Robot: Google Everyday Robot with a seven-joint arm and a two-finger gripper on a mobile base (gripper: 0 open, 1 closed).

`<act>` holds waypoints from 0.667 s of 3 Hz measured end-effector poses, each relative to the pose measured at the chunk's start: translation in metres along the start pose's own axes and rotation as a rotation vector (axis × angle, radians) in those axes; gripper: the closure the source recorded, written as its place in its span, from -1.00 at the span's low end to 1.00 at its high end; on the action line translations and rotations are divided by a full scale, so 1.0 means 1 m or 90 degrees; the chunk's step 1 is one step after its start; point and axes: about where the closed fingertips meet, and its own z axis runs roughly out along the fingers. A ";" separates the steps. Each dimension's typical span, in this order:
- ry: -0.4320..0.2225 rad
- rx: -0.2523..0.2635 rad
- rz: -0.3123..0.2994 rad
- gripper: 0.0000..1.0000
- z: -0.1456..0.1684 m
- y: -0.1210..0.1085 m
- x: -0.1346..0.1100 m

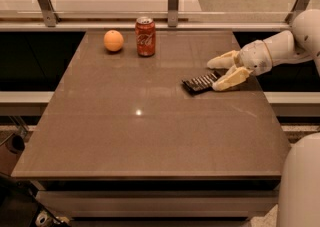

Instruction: Pick rxbar chocolate

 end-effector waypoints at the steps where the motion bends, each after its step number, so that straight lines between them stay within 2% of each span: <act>1: 0.000 0.000 0.000 1.00 -0.001 0.000 -0.002; 2: 0.000 0.000 0.000 1.00 -0.001 0.000 -0.002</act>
Offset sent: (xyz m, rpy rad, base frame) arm 0.0000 0.0000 0.0020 0.0000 0.0000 0.0000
